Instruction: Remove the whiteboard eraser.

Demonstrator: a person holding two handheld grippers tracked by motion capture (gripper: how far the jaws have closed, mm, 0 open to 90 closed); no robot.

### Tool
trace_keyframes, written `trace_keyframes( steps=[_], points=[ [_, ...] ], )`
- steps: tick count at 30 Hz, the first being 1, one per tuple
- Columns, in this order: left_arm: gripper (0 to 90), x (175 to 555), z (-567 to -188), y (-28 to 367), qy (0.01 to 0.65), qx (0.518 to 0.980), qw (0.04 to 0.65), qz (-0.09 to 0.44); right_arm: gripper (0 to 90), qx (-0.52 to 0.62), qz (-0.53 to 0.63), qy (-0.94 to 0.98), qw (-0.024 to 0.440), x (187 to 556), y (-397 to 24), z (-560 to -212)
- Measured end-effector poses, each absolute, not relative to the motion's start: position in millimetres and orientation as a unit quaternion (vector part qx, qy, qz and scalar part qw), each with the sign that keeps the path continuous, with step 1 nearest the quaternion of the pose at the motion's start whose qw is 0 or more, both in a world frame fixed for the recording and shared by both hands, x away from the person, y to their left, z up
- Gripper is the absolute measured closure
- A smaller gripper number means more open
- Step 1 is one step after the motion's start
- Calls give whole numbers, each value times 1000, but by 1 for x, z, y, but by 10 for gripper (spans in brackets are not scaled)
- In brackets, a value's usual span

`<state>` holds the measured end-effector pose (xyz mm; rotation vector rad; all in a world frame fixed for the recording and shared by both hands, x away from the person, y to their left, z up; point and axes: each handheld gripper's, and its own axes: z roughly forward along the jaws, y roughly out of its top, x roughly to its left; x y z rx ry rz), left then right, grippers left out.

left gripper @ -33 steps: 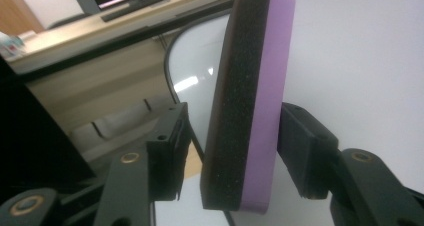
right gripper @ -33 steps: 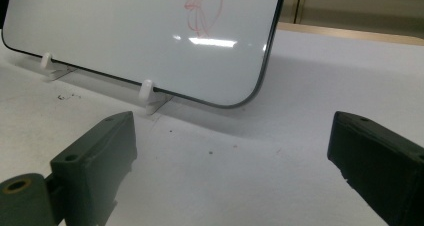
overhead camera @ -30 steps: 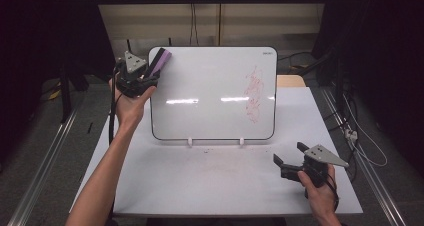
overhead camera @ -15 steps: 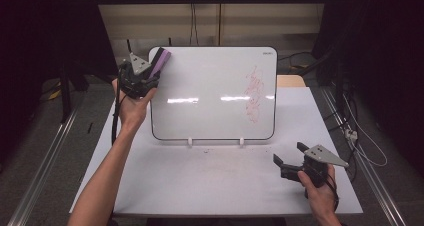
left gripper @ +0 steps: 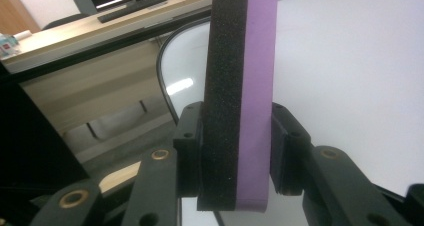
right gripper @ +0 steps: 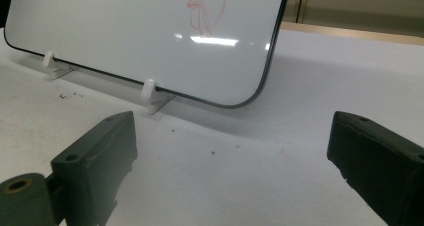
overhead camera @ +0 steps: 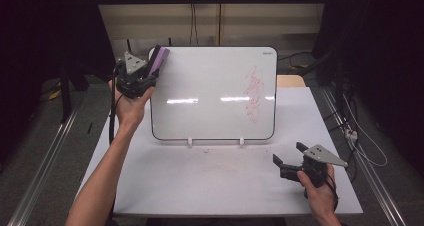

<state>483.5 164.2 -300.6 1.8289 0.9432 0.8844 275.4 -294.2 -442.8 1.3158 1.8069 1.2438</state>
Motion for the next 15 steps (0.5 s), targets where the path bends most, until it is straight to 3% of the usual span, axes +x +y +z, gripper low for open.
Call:
trace_keyframes(
  steps=[15],
  points=[
    [633,460,-301,160,363,729,473,336,53,492,467,677,286,276,-294,-443]
  ],
)
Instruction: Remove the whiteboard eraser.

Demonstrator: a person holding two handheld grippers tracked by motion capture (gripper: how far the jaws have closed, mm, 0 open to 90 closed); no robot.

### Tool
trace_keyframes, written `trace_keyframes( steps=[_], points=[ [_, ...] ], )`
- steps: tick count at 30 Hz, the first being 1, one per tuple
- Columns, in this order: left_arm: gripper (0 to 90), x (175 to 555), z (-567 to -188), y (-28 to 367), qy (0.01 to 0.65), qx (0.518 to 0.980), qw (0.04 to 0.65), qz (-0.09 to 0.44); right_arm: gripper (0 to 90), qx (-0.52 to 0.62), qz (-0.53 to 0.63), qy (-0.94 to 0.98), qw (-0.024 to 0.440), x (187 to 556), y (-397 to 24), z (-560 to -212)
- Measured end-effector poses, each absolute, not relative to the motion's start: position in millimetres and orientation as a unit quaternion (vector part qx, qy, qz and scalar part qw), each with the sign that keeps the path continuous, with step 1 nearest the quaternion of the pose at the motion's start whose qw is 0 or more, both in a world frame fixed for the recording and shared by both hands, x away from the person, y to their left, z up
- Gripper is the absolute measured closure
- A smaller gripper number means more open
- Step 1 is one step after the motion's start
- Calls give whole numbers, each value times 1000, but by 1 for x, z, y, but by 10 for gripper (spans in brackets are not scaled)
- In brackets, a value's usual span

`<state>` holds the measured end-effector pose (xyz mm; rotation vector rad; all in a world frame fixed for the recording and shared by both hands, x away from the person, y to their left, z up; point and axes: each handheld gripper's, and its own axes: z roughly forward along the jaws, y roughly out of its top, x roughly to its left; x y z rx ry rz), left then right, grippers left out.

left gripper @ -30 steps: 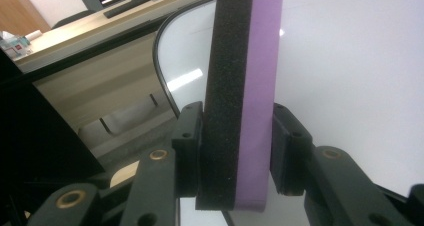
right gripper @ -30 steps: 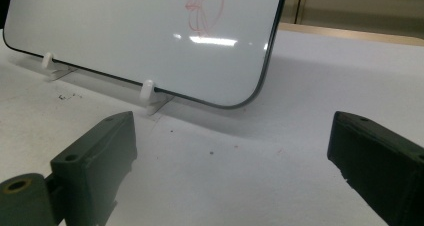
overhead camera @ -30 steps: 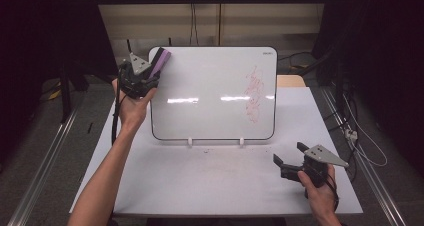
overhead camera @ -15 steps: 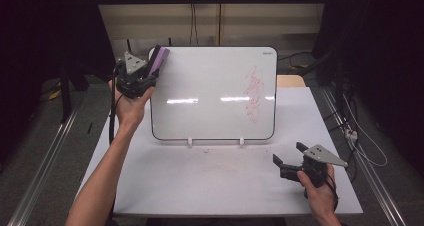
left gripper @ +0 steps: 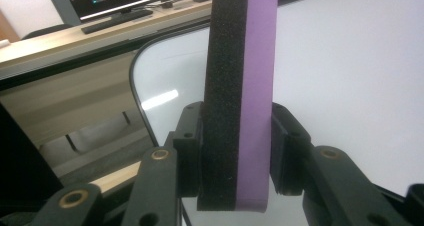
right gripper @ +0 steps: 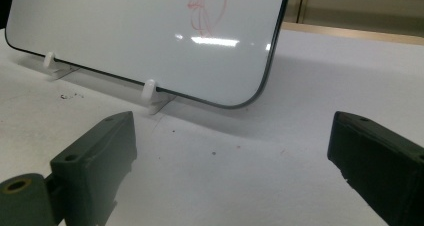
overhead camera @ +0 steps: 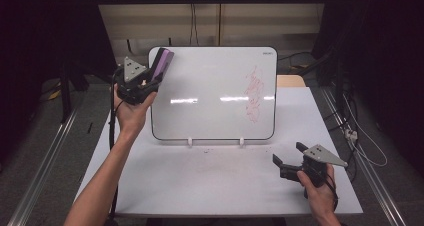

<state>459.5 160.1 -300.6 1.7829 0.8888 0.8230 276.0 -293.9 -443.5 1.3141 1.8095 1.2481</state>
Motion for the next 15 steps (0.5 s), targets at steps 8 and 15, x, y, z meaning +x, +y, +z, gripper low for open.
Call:
trace_keyframes(
  steps=[8,15],
  points=[
    [633,442,-310,162,359,729,487,322,43,486,475,676,284,275,-292,-443],
    [633,425,-321,161,354,727,501,308,43,485,482,671,287,276,-290,-442]
  ],
)
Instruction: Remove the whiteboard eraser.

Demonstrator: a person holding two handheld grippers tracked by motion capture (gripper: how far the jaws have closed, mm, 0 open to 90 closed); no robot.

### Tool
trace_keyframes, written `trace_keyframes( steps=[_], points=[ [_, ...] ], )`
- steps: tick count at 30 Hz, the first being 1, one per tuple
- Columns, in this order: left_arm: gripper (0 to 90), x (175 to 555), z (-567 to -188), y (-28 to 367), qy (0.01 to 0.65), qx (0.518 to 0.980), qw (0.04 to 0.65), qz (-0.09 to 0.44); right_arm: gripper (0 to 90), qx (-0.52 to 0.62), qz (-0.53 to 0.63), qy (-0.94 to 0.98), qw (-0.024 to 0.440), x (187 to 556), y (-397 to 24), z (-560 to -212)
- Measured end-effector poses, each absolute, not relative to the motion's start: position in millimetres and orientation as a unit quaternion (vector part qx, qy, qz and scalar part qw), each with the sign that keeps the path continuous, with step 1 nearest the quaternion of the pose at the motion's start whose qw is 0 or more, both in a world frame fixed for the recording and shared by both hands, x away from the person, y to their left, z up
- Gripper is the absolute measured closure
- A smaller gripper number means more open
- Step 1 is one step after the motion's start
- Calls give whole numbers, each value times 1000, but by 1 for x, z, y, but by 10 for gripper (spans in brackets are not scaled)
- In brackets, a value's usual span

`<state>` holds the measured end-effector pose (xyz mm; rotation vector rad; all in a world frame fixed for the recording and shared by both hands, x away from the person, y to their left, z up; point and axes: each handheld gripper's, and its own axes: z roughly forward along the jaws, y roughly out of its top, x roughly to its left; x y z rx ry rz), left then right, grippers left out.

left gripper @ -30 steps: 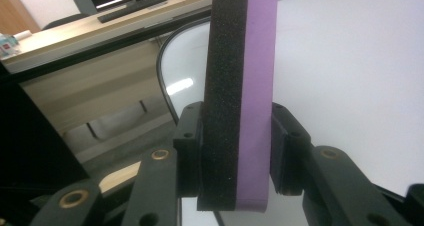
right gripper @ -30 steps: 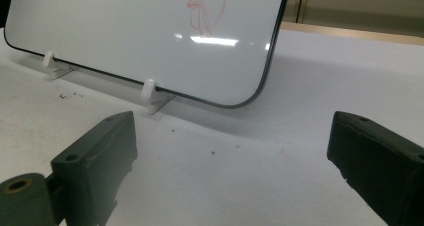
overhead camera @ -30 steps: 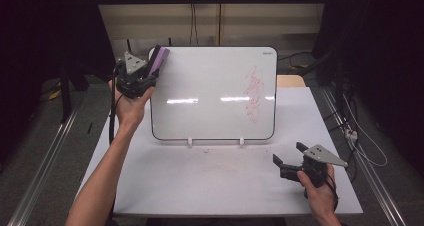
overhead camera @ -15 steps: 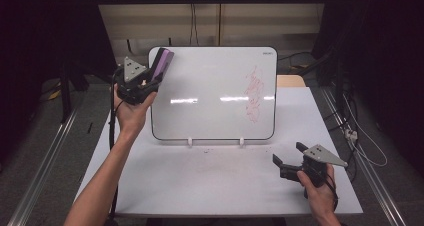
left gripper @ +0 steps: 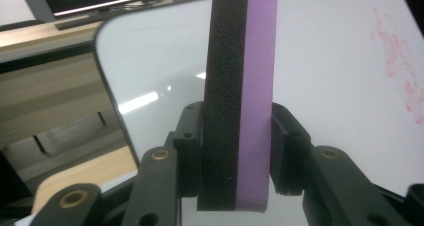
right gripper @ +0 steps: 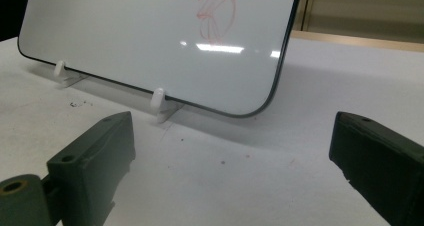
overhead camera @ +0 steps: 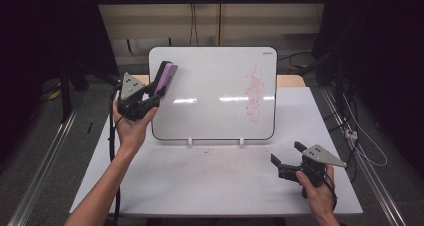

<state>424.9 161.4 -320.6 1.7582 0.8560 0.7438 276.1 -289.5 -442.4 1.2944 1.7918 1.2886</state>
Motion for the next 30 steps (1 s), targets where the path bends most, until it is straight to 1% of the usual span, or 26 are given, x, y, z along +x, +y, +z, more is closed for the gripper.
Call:
trace_keyframes(
  steps=[3,10,18,21,30],
  points=[
    [633,420,-323,160,354,724,513,295,36,485,488,666,288,276,-289,-442],
    [633,405,-332,150,338,737,511,285,35,475,499,668,282,276,-281,-440],
    [633,388,-344,135,323,748,515,268,34,461,503,673,288,278,-271,-439],
    [633,384,-348,131,322,748,519,259,34,452,509,671,293,281,-265,-437],
    [632,372,-362,117,318,754,521,242,31,423,533,677,279,286,-237,-429]
  ],
)
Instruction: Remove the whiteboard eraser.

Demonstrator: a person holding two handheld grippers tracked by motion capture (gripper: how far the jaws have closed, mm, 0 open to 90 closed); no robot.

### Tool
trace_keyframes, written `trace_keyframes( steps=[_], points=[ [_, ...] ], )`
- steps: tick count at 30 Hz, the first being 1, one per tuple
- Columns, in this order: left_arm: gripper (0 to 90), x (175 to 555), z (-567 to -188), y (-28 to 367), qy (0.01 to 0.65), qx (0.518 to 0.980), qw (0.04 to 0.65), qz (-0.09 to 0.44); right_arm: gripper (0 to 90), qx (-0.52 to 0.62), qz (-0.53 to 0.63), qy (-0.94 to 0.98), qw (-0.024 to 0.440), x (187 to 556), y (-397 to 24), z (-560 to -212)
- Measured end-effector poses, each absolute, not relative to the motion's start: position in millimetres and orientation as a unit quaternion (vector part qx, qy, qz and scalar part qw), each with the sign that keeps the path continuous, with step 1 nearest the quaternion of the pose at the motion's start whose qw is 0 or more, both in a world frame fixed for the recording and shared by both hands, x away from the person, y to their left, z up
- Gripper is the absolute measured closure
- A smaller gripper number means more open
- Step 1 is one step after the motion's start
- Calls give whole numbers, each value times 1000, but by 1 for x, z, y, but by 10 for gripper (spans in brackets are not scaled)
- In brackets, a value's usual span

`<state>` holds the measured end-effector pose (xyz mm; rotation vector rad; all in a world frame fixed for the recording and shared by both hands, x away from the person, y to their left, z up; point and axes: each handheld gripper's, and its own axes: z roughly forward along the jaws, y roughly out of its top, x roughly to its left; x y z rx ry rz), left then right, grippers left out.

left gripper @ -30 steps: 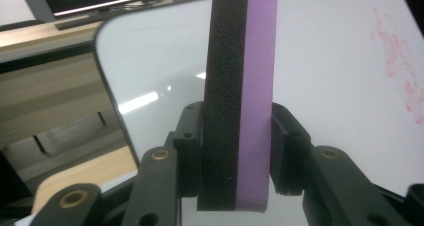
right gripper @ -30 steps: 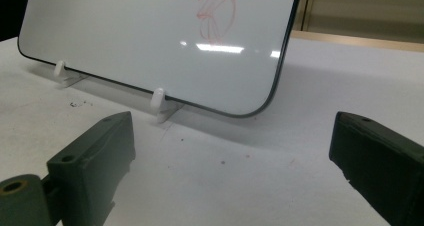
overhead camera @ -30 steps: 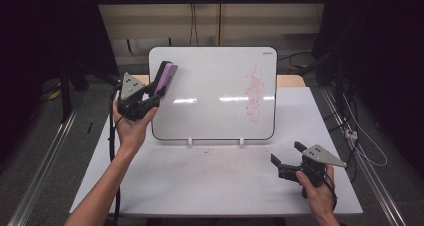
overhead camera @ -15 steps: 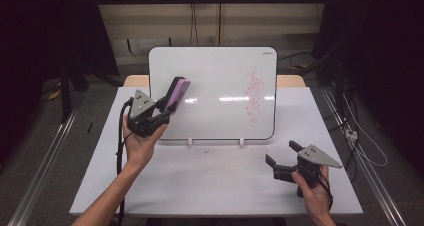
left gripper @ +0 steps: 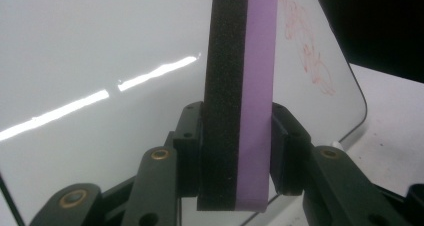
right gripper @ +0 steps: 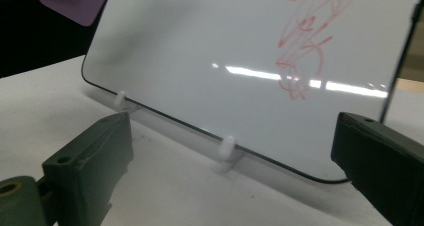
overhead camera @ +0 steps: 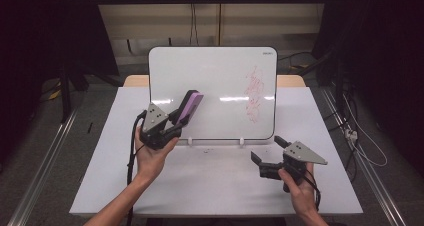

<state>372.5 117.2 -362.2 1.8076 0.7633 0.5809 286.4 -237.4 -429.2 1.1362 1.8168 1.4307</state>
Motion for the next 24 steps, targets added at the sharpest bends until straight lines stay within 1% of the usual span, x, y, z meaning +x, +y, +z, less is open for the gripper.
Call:
trace_keyframes(
  steps=[4,12,14,20,24],
  points=[
    [632,367,-365,116,316,756,522,236,30,412,533,687,273,288,-226,-430],
    [632,362,-372,112,314,760,524,221,27,406,538,686,274,287,-222,-429],
    [632,360,-374,109,313,760,526,219,26,407,548,681,264,288,-222,-429],
    [632,357,-374,102,312,756,536,208,18,392,591,662,243,298,-209,-419],
    [632,356,-372,99,311,752,542,207,19,385,610,651,237,313,-192,-410]
  ],
)
